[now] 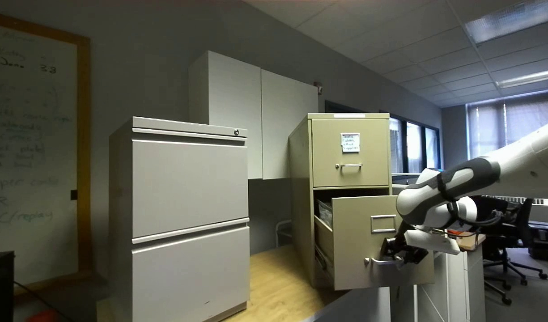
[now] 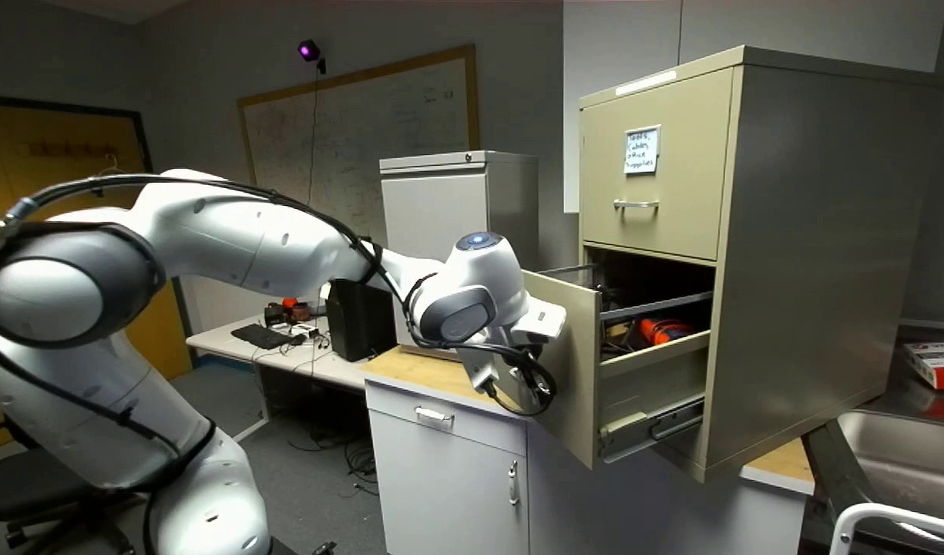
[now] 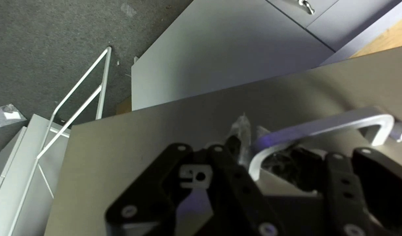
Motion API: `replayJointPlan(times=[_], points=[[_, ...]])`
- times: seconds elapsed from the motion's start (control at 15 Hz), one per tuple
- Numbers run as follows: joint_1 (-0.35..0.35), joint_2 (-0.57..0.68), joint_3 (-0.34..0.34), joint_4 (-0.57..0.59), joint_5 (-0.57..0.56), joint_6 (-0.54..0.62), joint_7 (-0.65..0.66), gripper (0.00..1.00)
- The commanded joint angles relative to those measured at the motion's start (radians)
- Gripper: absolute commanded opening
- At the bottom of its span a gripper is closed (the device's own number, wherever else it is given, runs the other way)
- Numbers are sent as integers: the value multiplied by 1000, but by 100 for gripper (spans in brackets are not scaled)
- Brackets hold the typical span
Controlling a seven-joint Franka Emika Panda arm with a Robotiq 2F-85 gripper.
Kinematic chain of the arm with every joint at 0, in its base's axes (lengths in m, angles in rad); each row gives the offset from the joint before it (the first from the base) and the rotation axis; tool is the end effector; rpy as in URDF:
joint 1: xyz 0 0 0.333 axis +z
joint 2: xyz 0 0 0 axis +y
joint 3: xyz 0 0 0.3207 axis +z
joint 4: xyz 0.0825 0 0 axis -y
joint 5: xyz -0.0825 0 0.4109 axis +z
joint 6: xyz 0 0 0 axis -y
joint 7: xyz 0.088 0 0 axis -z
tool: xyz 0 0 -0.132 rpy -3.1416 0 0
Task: Pull open the bottom drawer on the right filing cabinet
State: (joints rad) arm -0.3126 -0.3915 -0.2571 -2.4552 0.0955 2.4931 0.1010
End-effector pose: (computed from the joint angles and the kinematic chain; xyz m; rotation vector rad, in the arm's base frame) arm 0.4131 -0.2661 0.4496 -2.7950 1.0787 -0.6723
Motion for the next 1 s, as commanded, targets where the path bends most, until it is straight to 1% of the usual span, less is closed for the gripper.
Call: replayJointPlan(times=[0.0,0.27,0.33,0.4,0.53,0.6,0.8,0.93], points=[[-12,-128,-3,-194,-53,-7,-68,4],[-28,-211,-3,-239,-65,-47,-64,4],[-30,-224,-4,-243,-66,-60,-62,39],[-33,-237,-3,-247,-69,-75,-59,40],[-43,-246,-2,-256,-85,-85,-60,51],[-51,-249,2,-259,-93,-84,-58,58],[-79,-255,17,-266,-123,-60,-27,84],[-97,-268,30,-272,-137,-30,-3,99]])
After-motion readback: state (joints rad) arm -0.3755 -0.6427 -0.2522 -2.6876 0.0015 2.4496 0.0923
